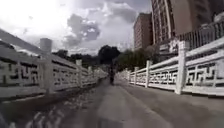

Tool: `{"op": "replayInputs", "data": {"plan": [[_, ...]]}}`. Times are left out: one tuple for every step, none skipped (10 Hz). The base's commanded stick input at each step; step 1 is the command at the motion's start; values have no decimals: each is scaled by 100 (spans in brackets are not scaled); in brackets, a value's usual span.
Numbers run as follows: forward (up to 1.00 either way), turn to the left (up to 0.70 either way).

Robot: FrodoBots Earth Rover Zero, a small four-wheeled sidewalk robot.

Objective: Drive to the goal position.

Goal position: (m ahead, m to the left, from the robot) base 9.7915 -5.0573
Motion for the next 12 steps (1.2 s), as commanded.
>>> {"op": "replayInputs", "data": {"plan": [[45, 0], [45, 0], [45, 0], [45, 0], [45, 0], [45, 0], [45, 0], [45, 0], [45, 0], [45, 0], [45, 0], [45, 0]]}}
